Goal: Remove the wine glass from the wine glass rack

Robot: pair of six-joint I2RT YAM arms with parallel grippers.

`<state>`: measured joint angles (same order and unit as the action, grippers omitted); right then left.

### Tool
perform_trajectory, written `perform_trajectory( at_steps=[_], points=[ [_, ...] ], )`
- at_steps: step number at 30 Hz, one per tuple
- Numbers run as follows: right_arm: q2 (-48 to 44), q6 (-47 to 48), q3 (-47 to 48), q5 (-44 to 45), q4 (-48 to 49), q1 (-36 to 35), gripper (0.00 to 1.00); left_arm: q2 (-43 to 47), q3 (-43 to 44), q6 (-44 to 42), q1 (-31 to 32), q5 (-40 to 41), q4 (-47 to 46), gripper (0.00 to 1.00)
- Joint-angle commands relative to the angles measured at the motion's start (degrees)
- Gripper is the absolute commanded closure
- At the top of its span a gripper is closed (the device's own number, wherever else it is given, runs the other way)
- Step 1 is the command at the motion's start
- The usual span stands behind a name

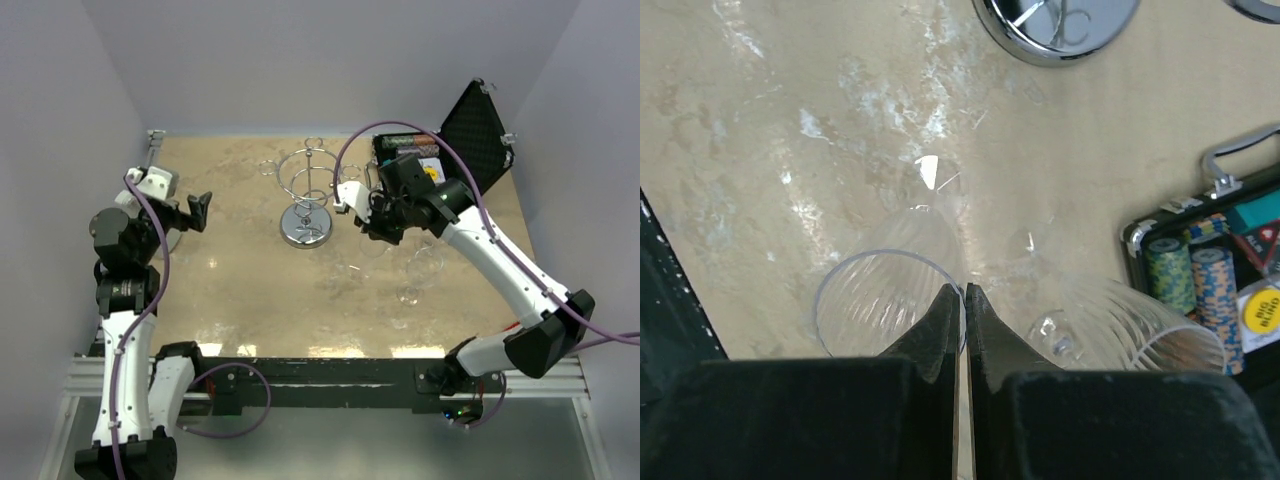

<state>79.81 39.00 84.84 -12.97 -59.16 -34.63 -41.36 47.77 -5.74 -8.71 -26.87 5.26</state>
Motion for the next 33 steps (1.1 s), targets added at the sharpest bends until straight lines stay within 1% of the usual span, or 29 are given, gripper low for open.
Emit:
perform_trajectory(
  at_steps=[1, 3, 10, 14, 16, 17, 20, 26, 31, 33],
  points=[
    [0.96, -3.14, 1.47, -3.56, 0.44, -0.17, 1.00, -0.21, -0.75, -1.91, -0.17, -1.78, -1.48, 0.09],
    [1.14, -3.32, 1.56, -2.59, 0.44, -0.17, 1.00, -0.64, -0.92, -1.74, -0.17, -1.95, -1.57, 0.09],
    [2.54, -3.94, 0.33, -3.90, 0.53, -0.17, 1.00, -2.75, -1.54, 0.37, -0.17, -2.57, -3.23, 0.09],
    [3.42, -4.11, 0.59, -2.85, 0.53, 0.27, 0.92, -4.16, -1.89, 1.60, -0.17, -3.80, -4.29, 0.09],
    [3.95, -4.11, 0.68, -2.76, 0.53, 0.44, 0.90, -5.13, -1.89, 2.48, -0.17, -4.15, -4.29, 0.09],
    [4.12, -4.11, 0.68, -2.76, 0.53, 0.53, 0.89, -5.65, -1.72, 3.01, -0.17, -4.33, -6.73, 0.09],
    [4.65, -4.11, 1.47, -2.41, 0.53, 0.71, 0.85, -6.71, -1.71, 4.06, -0.17, -4.68, -7.89, 0.09],
    [4.21, -4.37, 3.14, -1.44, 0.53, 0.79, 0.74, -8.12, -1.89, 5.03, -0.17, -5.03, -9.12, 0.09],
    [3.16, -5.16, 3.84, -1.27, 0.53, 0.79, 0.72, -8.73, -1.98, 5.21, -0.17, -6.00, -9.39, 0.09],
    [2.63, -5.34, 3.93, -0.92, 0.53, 0.97, 0.70, -8.91, -2.15, 5.21, -0.17, -6.35, -9.83, 0.09]
  ],
)
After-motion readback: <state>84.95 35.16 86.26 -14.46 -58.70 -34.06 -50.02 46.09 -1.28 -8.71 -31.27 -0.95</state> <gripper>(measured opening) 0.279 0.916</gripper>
